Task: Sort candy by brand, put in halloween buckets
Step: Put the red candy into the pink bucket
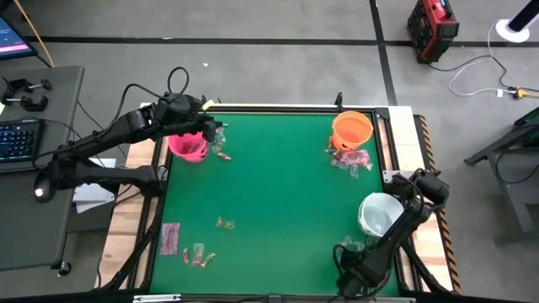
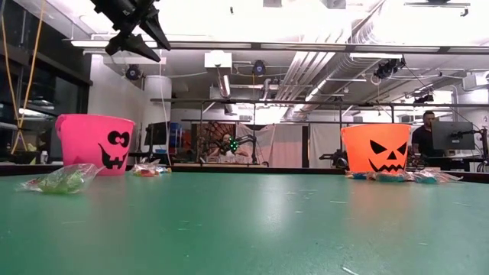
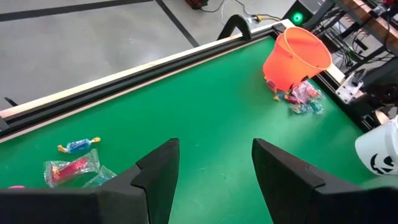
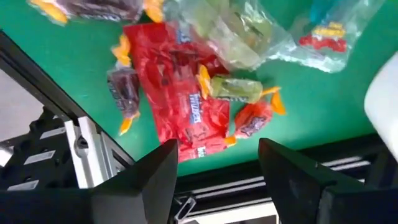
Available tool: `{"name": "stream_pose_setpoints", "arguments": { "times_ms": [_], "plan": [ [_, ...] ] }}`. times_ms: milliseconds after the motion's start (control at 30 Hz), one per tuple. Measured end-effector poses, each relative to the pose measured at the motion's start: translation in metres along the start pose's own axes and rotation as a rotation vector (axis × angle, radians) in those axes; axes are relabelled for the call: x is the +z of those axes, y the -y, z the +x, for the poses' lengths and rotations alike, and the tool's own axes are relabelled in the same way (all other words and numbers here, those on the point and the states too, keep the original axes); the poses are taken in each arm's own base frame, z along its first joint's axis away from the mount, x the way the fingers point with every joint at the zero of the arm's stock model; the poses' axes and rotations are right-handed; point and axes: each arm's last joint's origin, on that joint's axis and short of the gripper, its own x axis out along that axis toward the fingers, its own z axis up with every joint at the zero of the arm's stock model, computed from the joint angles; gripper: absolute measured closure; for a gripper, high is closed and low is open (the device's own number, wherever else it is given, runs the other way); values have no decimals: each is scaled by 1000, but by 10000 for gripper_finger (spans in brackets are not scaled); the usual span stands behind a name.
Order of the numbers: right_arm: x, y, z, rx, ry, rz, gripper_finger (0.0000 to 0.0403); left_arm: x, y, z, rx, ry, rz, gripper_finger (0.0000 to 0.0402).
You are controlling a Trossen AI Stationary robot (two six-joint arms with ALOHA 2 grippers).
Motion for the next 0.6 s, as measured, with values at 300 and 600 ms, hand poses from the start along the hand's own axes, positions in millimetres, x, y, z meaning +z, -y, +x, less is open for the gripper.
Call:
{"name": "stream_pose_setpoints", "arguments": {
  "times_ms": [300,600],
  "plan": [
    [3,-8,19,-32,-54,33,199,0,0,0,0,-1,9,208],
    [14,-15,39,-45,-104,50,221,0,0,0,0,-1,9,208]
  ]
}}
